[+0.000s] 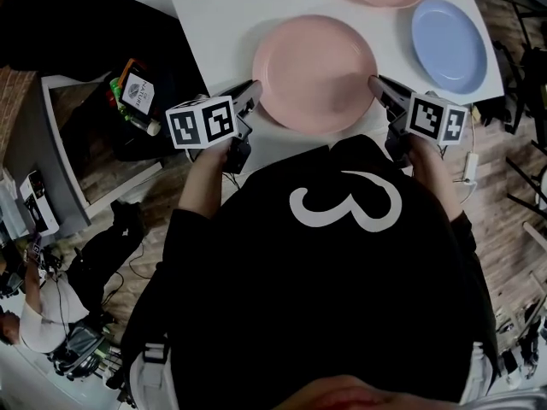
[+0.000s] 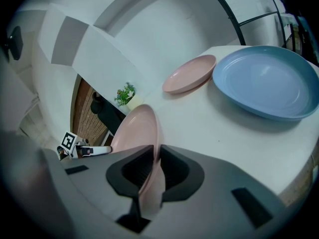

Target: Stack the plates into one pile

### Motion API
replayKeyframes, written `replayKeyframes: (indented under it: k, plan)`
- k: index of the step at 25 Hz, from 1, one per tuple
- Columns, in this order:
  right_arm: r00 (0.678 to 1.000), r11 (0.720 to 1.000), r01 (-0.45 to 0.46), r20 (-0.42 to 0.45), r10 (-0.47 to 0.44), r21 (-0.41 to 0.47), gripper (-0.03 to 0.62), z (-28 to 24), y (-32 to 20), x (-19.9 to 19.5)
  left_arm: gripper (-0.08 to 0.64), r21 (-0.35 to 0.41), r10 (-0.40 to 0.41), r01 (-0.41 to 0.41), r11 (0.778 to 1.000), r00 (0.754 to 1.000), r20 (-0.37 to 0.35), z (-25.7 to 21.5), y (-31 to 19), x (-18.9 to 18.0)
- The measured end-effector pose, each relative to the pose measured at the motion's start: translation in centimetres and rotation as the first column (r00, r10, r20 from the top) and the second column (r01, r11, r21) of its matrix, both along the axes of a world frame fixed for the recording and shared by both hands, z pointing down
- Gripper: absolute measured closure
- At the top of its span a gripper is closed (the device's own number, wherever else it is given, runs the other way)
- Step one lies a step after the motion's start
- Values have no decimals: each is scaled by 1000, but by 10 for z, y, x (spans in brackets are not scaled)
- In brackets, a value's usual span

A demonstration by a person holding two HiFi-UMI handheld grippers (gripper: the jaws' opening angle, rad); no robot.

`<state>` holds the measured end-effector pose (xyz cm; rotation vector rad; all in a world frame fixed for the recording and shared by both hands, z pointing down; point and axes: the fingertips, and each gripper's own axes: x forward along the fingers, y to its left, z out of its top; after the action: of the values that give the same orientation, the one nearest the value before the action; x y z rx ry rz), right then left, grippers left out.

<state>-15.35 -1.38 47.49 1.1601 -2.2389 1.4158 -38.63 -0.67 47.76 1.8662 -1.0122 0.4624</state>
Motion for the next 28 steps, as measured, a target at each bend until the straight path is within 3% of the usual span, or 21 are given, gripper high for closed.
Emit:
replayKeyframes:
  k: [13, 28]
  plan:
    - [995, 993, -98, -4, 98, 70, 537, -28, 5, 29, 508, 62, 96, -96, 993, 995, -6, -28, -10, 28]
    - [985, 977, -171, 28, 169, 124, 537, -56, 4, 94, 509, 112, 152, -156, 981, 987, 43, -57, -23, 92]
